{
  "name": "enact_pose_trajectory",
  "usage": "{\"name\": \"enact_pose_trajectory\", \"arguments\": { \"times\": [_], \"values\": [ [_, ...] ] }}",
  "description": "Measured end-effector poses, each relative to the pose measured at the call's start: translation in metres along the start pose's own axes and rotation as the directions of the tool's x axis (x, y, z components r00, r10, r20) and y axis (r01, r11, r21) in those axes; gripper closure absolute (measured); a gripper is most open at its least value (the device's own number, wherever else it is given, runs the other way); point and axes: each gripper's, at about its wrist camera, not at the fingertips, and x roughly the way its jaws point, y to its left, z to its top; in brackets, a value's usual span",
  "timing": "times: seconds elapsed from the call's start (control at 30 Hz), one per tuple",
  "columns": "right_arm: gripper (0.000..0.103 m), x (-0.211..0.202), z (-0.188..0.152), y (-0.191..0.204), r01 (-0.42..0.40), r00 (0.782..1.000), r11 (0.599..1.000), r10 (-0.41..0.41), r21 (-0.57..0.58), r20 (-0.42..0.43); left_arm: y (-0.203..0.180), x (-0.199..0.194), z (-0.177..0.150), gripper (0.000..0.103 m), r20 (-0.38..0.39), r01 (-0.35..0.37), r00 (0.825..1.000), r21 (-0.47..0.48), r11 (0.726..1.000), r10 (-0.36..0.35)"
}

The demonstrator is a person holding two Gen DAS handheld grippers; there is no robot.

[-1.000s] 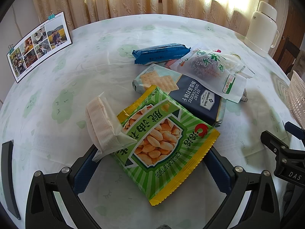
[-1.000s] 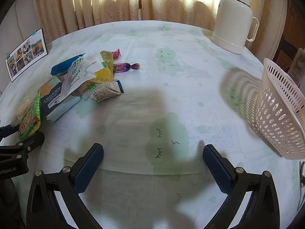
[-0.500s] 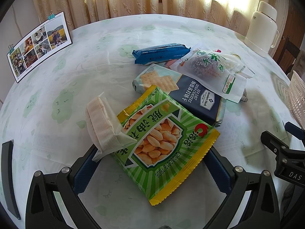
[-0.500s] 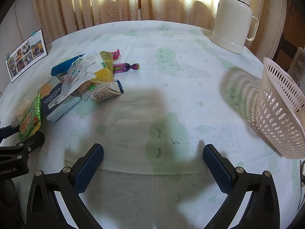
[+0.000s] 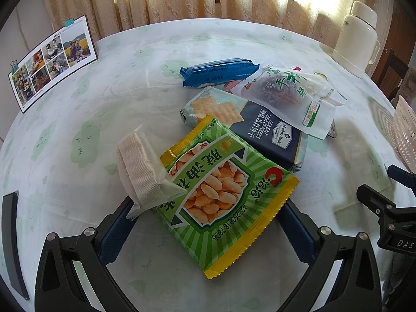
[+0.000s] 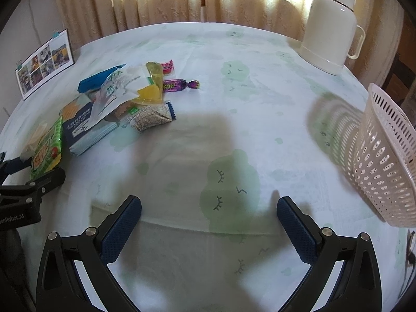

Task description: Organize snacks

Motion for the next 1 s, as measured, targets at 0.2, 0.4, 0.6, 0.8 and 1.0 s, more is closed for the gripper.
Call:
{"name": "enact_pose_trajectory", "arguments": {
  "times": [0.2, 0.4, 0.6, 0.8, 1.0],
  "values": [
    [0.0, -0.001, -0.001, -0.002, -0.008, 1.0, 1.0, 0.008, -0.012, -0.008, 0.011, -0.013, -0.002, 0.001, 0.029, 0.025, 0.999, -0.015, 1.0, -0.025],
    [0.0, 0.0, -0.001, -0.002, -0.011, 1.0, 1.0, 0.011, -0.015, -0.007, 0.009, -0.024, -0.003, 0.001, 0.054, 0.035, 0.998, -0.006, 0.999, -0.034],
    [0.0, -0.006, -0.002, -0.003, -0.073, 0.997, 0.997, 0.073, -0.009, 0.017, 0.016, -0.032, 0.0, 0.001, 0.072, 0.033, 0.997, -0.012, 0.999, -0.032],
    [0.0, -0.017, -0.002, 0.002, -0.12, 0.991, 0.993, 0.12, 0.005, 0.058, 0.021, -0.03, 0.002, 0.001, 0.063, 0.042, 0.997, -0.045, 0.998, -0.039],
    [0.0, -0.027, 0.001, 0.013, -0.074, 0.991, 0.997, 0.077, -0.03, 0.108, 0.019, -0.032, 0.003, 0.001, 0.074, 0.042, 0.996, -0.039, 0.998, -0.039]
  ]
}}
